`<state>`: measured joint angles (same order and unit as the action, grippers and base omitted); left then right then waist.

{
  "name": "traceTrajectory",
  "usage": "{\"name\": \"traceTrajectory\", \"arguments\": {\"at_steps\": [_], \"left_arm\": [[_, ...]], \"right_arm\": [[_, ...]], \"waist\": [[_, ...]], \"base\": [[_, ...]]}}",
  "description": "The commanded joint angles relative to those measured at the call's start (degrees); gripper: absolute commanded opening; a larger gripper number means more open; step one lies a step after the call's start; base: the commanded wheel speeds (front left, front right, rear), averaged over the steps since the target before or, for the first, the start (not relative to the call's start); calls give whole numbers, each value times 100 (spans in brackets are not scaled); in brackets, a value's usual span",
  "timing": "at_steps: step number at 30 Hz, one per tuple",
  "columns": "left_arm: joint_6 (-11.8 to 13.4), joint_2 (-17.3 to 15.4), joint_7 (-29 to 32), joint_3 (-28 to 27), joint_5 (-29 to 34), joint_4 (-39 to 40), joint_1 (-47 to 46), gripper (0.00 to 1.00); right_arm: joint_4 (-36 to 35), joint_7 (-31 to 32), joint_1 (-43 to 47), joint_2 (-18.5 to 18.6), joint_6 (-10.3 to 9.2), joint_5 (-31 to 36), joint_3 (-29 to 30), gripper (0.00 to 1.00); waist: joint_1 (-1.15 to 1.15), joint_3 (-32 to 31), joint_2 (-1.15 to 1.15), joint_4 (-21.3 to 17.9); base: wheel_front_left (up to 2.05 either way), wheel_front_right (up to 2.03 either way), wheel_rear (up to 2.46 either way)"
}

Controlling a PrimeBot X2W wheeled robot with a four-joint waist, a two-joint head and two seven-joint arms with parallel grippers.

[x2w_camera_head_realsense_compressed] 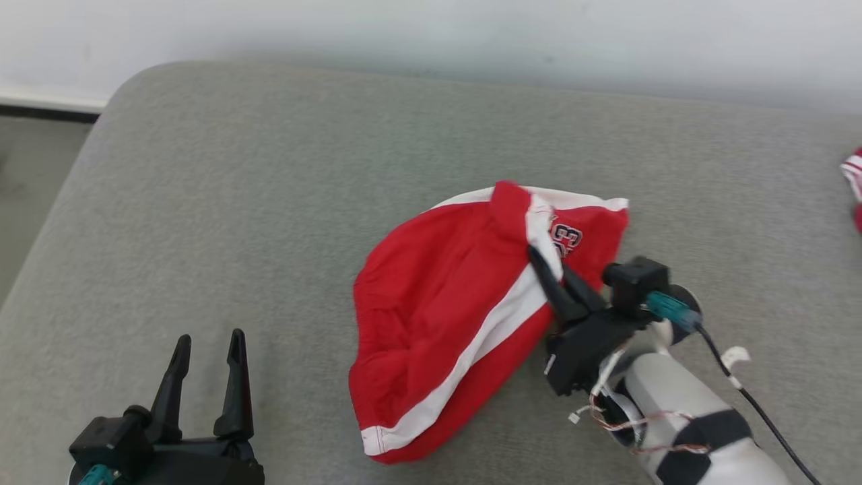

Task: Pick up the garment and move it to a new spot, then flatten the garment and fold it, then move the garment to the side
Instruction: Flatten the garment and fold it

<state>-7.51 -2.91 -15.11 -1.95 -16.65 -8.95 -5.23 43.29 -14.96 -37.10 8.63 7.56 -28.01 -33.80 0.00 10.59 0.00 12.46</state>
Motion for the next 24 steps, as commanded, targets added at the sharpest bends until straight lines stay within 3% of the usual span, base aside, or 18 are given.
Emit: {"name": "traceTrajectory", "arguments": {"at_steps": [1, 8, 16, 17, 18, 19, 20, 24], "left_arm": [[8, 1, -2, -20, 47, -13, 102, 100], [8, 1, -1, 9, 60, -41, 164, 100], [8, 0, -1, 30, 75, -50, 124, 100], [8, 0, -1, 27, 77, -53, 120, 100], [8, 0, -1, 20, 78, -54, 119, 100], [8, 0, -1, 19, 78, -54, 119, 100], [8, 0, -1, 13, 76, -55, 122, 100], [8, 1, -1, -48, 112, -39, 194, 100]], "right_arm": [[-375, -22, 388, 89, -18, 172, 228, 0], [-1763, -19, 1841, 149, -18, 765, 1215, 0], [-2359, -20, 2958, -127, -18, 1048, 1959, 0], [-2388, -20, 3070, -181, -18, 1070, 2035, 7], [-2406, -20, 3158, -230, -18, 1077, 2101, 35], [-2424, -20, 3232, -274, -18, 1103, 2158, 87], [-2454, -20, 3291, -312, -18, 1132, 2227, 100], [-2738, -21, 3412, -420, -18, 1301, 2514, 100]], "waist": [[0, -220, 0, -487], [0, -267, 0, -988], [0, -246, 0, -1201], [0, -250, 0, -1212], [0, -254, 0, -1223], [0, -261, 0, -1231], [0, -274, 0, -1237], [0, -341, 0, -1281]], "base": [[0, 0, 0], [0, 0, 0], [0, 0, 0], [0, 0, 0], [0, 0, 0], [0, 0, 0], [0, 0, 0], [0, 0, 0]]}}
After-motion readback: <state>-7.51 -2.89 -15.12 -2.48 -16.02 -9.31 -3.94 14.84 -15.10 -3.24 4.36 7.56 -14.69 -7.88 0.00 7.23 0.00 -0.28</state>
